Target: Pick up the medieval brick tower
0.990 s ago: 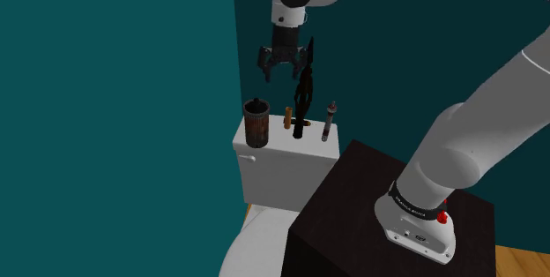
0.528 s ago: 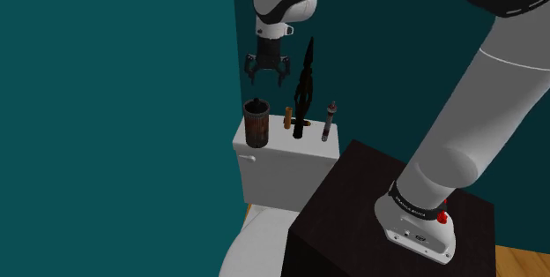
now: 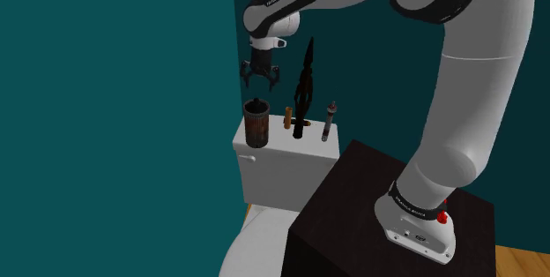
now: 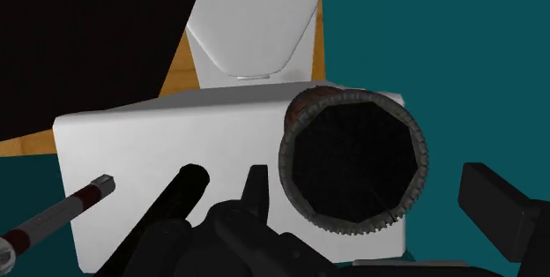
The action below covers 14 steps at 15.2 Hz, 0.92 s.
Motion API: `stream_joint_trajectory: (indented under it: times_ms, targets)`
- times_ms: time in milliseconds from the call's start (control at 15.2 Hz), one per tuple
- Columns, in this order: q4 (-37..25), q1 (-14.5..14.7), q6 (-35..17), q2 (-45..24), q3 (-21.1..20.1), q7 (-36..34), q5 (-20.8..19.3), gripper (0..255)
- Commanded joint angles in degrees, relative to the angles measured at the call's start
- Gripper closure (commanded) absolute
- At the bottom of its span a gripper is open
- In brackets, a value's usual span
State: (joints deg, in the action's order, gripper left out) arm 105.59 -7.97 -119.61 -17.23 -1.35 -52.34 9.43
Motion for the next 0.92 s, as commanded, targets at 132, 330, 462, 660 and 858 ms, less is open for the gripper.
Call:
stream_joint_trajectory:
  times_ms: [132,330,462,660,858]
  targets:
    - [-7.4,-0.8,-0.5,-8.1,1.7,-5.9,0.9,0]
    - [-7.0,-0.8,-1.7,-8.9,1.7,-5.8,1.0,0]
    - [-6.6,-0.8,-2.9,-9.7,1.7,-5.6,1.2,0]
    - [-5.9,-0.8,-5.0,-11.1,1.6,-5.2,1.4,0]
    - [-5.9,-0.8,-5.0,-11.2,1.6,-5.2,1.4,255]
